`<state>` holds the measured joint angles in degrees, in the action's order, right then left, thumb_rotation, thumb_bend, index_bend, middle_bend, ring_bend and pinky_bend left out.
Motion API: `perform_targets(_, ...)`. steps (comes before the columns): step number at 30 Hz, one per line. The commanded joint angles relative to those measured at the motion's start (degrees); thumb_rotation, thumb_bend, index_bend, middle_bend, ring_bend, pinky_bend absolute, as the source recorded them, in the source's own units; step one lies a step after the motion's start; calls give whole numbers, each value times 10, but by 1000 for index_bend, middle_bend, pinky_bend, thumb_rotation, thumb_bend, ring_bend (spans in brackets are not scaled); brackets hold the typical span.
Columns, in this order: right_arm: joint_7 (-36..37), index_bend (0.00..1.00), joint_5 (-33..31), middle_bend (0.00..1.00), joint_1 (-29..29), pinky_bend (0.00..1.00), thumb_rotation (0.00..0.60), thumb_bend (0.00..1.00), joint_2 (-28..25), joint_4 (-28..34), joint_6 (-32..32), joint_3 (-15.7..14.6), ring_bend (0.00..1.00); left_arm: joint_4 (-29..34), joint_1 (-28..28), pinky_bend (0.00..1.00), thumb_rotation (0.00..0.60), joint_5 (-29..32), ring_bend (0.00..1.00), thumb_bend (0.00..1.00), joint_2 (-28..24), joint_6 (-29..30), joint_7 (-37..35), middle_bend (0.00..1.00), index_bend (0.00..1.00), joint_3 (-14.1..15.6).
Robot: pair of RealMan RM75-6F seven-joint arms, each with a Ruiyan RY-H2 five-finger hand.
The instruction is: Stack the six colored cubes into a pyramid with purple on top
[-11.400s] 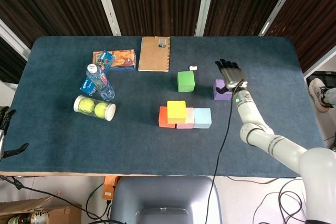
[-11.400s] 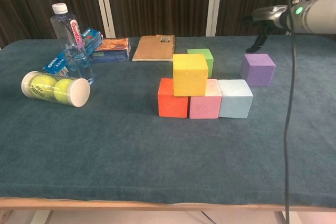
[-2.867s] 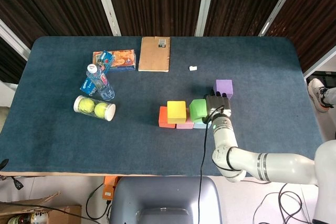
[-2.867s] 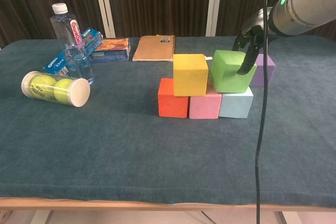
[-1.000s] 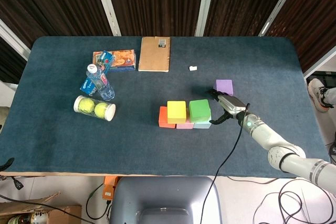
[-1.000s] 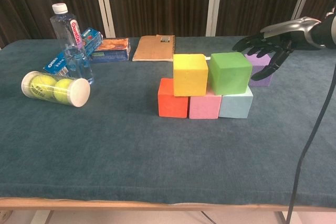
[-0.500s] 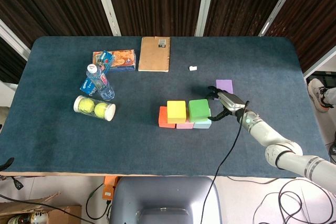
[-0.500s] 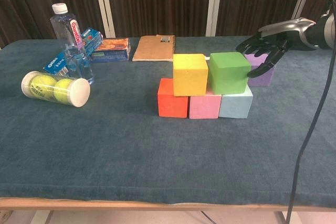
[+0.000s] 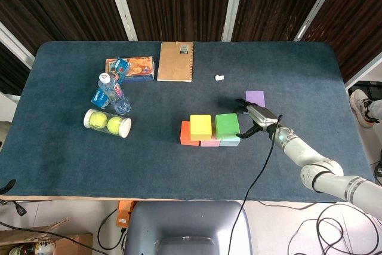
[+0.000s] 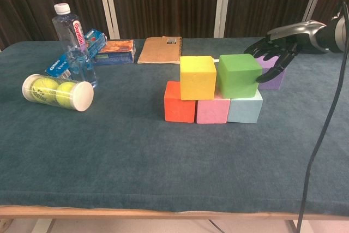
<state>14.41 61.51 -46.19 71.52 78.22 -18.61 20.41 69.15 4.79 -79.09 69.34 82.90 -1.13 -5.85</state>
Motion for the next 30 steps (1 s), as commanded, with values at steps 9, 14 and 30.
perform_targets(9,25,621,-8,10,8,0,600,141,-14,26,-37,-13,0,-1,0,87,574,-2,0,157,0,1,-3,45,110,1)
perform_targets(14,22,621,-25,12,10,0,600,141,-34,51,-48,-24,0,-3,1,87,574,-4,0,157,-1,1,-7,45,110,1)
perform_targets(30,-21,608,-123,13,-21,0,600,142,-34,70,-80,-66,0,-16,-1,87,574,-8,0,157,2,3,-22,45,110,4)
